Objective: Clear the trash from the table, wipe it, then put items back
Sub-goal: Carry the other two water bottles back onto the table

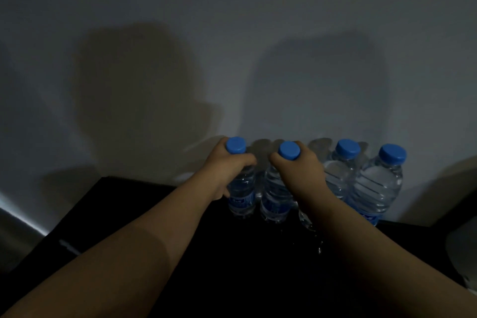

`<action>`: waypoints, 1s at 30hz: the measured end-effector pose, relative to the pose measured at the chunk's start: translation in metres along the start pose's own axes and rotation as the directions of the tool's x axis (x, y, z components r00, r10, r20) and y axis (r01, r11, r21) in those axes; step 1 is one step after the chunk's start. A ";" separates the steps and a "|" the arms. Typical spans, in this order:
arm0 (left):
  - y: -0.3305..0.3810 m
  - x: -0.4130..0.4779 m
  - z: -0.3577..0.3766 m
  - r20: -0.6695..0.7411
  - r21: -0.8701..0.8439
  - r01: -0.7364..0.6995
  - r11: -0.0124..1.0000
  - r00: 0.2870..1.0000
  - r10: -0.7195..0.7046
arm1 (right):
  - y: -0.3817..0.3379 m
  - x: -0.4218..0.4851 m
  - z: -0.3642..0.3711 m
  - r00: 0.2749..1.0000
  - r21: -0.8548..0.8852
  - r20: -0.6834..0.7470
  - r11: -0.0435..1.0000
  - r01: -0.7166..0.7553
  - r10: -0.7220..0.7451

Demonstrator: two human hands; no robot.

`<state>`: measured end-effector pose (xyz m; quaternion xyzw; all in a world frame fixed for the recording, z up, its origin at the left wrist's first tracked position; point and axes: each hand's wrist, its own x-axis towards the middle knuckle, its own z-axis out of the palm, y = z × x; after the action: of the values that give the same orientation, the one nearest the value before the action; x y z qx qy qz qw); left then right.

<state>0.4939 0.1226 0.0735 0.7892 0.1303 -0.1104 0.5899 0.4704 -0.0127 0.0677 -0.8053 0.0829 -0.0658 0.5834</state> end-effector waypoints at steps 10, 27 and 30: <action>0.011 0.007 0.002 0.134 0.011 0.068 0.998 0.989 -0.068 | 0.002 0.002 0.002 0.997 0.031 0.038 0.998 -0.062 0.060; -0.030 -0.074 -0.005 -0.091 0.589 -0.155 0.793 0.963 0.255 | 0.006 -0.076 -0.017 0.994 -0.257 0.109 0.966 0.024 0.004; -0.038 -0.113 0.000 -0.027 0.715 -0.185 0.675 0.956 0.291 | 0.011 -0.104 -0.027 0.988 -0.383 0.155 0.922 0.060 -0.001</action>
<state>0.3743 0.1245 0.0762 0.9699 0.0147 -0.0190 0.2423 0.3626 -0.0195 0.0646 -0.9083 0.0371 0.0040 0.4167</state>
